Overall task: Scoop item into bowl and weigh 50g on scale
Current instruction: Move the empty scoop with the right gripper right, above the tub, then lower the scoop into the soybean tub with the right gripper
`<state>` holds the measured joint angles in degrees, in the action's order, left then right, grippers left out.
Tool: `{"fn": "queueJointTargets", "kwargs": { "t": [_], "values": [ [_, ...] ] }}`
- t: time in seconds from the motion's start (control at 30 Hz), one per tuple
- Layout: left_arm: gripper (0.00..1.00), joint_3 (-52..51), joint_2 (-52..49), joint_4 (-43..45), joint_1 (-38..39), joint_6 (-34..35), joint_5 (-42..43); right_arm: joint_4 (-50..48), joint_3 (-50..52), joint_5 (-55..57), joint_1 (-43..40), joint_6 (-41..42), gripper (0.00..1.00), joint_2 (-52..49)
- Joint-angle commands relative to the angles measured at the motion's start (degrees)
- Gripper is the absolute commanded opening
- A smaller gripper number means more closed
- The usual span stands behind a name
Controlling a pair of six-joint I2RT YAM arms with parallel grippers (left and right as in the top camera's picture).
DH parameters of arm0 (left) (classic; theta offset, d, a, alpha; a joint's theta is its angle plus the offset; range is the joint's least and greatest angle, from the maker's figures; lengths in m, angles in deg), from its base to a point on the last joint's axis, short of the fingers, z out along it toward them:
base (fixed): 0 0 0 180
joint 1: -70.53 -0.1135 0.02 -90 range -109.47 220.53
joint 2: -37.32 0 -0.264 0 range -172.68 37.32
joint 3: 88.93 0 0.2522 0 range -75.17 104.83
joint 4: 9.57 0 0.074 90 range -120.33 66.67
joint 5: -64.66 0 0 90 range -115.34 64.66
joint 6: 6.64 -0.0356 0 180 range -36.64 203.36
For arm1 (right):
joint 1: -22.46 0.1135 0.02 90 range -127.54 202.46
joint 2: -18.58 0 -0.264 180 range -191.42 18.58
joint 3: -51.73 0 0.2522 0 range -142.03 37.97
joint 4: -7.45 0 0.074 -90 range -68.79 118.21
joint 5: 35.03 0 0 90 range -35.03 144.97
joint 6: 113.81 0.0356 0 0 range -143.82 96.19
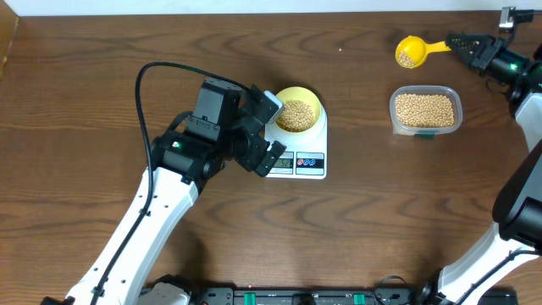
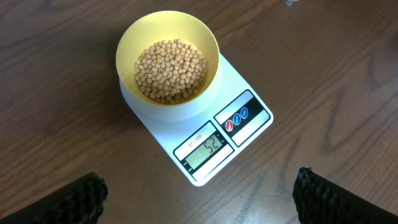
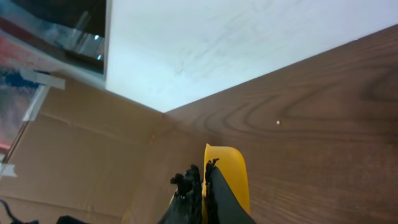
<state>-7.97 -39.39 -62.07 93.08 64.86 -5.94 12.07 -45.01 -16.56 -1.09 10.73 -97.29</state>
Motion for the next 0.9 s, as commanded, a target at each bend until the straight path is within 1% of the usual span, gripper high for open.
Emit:
{"fn": "queueJointTargets", "kwargs": {
  "t": [0.0,0.37,0.6,0.77,0.87],
  "values": [
    [0.98,-0.42,-0.39,-0.07,-0.13,-0.96,0.52,0.00,-0.11,2.05,-0.22,1.68,0.01,0.17],
    [0.97,-0.42,-0.39,-0.07,-0.13,-0.96,0.55,0.72,-0.11,5.90,-0.20,5.33,0.01,0.96],
    [0.98,-0.42,-0.39,-0.07,-0.13,-0.96,0.52,2.58,-0.11,10.80,-0.20,5.25,0.01,3.74],
    [0.98,-0.42,-0.39,-0.07,-0.13,-0.96,0.55,2.97,-0.11,10.38,-0.20,5.05,0.01,5.27],
    [0.98,-0.42,-0.39,-0.07,-0.13,-0.96,0.55,5.18,-0.11,9.90,-0.20,4.94,0.02,5.97]
  ]
}}
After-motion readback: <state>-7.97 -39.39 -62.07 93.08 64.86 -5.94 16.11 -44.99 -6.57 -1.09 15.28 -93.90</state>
